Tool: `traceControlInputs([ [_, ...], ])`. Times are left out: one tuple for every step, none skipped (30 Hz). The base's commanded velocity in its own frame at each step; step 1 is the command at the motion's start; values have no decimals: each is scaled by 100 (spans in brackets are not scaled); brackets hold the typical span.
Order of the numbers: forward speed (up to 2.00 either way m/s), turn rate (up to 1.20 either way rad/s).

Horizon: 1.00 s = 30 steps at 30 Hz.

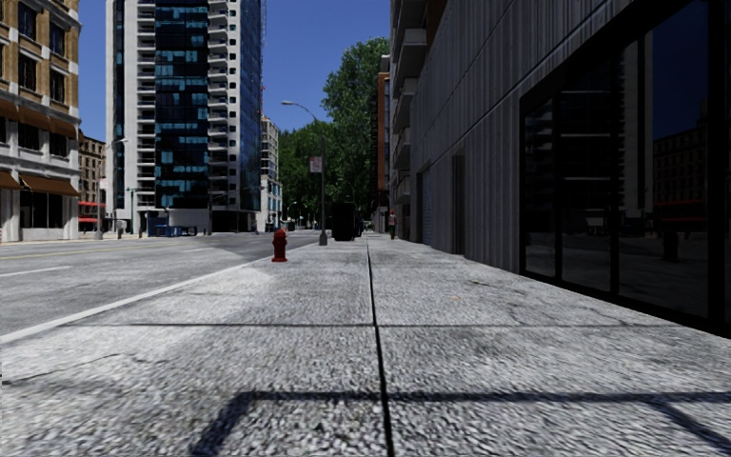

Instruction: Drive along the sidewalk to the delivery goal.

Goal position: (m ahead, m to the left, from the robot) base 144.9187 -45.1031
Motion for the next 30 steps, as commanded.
traceControlInputs([
  [200, 0],
  [200, 0],
  [200, 0],
  [200, 0],
  [200, 0],
  [200, 0],
  [200, 0],
  [200, 0],
  [200, 0],
  [200, 0],
  [200, 0],
  [200, 0],
  [200, 0],
  [200, 0],
  [200, 0],
  [200, 0],
  [200, 0],
  [200, 0],
  [200, 0],
  [200, 0],
  [200, 0],
  [200, 0],
  [200, 0],
  [200, 0],
  [200, 0],
  [200, 0],
  [200, 0],
  [200, 0],
  [200, 0],
  [200, 0],
])
